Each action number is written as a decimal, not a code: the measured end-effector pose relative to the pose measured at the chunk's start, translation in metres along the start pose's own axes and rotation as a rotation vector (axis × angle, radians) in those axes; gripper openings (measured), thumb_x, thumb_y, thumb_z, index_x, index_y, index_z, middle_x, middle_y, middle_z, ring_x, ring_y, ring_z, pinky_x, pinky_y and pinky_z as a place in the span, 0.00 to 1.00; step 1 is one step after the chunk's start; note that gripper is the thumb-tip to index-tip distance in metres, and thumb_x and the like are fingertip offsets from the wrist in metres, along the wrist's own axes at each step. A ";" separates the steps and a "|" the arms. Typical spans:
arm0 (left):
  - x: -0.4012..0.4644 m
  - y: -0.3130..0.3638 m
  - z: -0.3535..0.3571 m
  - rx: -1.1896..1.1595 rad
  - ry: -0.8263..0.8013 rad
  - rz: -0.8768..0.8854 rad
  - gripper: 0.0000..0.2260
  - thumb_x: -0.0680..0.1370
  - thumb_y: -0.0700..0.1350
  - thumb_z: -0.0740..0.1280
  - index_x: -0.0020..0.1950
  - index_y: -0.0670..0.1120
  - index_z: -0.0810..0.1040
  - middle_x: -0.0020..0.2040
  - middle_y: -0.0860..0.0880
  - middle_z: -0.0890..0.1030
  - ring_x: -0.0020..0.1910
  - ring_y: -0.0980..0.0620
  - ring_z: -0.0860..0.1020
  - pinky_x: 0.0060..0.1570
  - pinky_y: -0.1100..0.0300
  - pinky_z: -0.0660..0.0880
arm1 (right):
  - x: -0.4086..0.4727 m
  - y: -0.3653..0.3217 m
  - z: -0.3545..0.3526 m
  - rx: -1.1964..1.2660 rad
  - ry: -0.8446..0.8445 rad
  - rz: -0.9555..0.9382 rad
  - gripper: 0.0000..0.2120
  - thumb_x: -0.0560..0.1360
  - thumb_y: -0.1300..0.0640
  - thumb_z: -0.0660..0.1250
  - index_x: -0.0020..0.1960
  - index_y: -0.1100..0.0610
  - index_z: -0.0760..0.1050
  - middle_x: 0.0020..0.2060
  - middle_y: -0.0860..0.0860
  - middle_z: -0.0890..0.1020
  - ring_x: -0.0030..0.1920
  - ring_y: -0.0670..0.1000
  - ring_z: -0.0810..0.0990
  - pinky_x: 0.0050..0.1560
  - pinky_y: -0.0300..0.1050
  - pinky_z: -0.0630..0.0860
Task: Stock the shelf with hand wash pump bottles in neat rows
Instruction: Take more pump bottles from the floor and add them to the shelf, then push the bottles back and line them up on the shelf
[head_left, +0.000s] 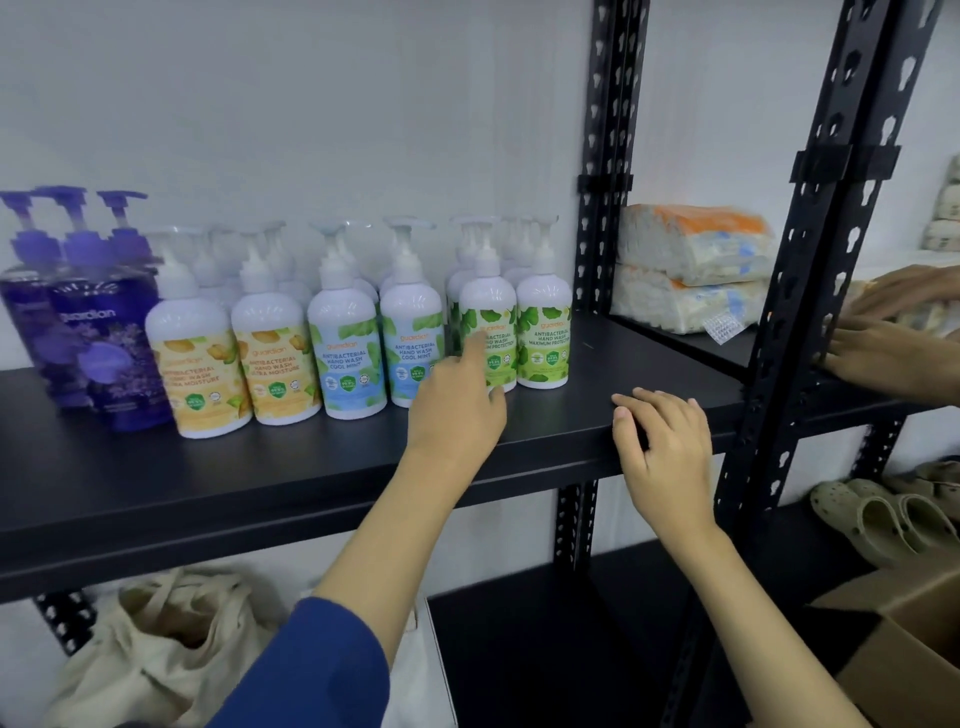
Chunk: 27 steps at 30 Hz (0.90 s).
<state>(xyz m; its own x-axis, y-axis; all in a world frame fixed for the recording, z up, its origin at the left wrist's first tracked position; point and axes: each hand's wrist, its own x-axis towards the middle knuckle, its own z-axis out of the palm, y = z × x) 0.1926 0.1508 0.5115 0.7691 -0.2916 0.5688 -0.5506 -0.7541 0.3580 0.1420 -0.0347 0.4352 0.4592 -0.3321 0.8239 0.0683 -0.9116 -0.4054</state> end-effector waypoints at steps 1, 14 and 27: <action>-0.006 0.000 -0.008 0.069 -0.020 -0.005 0.22 0.79 0.44 0.62 0.73 0.47 0.63 0.57 0.42 0.77 0.54 0.43 0.76 0.48 0.51 0.75 | 0.003 -0.004 -0.005 -0.032 -0.043 0.002 0.22 0.77 0.50 0.53 0.52 0.60 0.82 0.51 0.56 0.83 0.57 0.57 0.78 0.66 0.55 0.64; -0.133 -0.071 -0.130 0.611 0.018 -0.268 0.13 0.82 0.49 0.56 0.61 0.46 0.73 0.56 0.46 0.76 0.55 0.45 0.75 0.40 0.54 0.66 | -0.033 -0.203 -0.027 0.213 -0.613 -0.324 0.11 0.75 0.53 0.62 0.55 0.51 0.79 0.47 0.48 0.82 0.49 0.52 0.78 0.45 0.47 0.75; -0.381 -0.203 -0.254 0.767 0.101 -0.952 0.12 0.80 0.45 0.57 0.58 0.41 0.74 0.54 0.43 0.77 0.52 0.39 0.76 0.42 0.50 0.73 | -0.223 -0.422 0.033 0.650 -1.013 -0.835 0.11 0.76 0.53 0.60 0.51 0.55 0.80 0.46 0.51 0.82 0.47 0.55 0.78 0.44 0.49 0.77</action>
<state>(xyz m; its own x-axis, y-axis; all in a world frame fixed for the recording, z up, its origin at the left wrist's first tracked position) -0.0709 0.5646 0.4104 0.7128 0.5860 0.3855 0.5770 -0.8023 0.1526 0.0403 0.4323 0.4100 0.4810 0.7851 0.3902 0.8735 -0.3911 -0.2898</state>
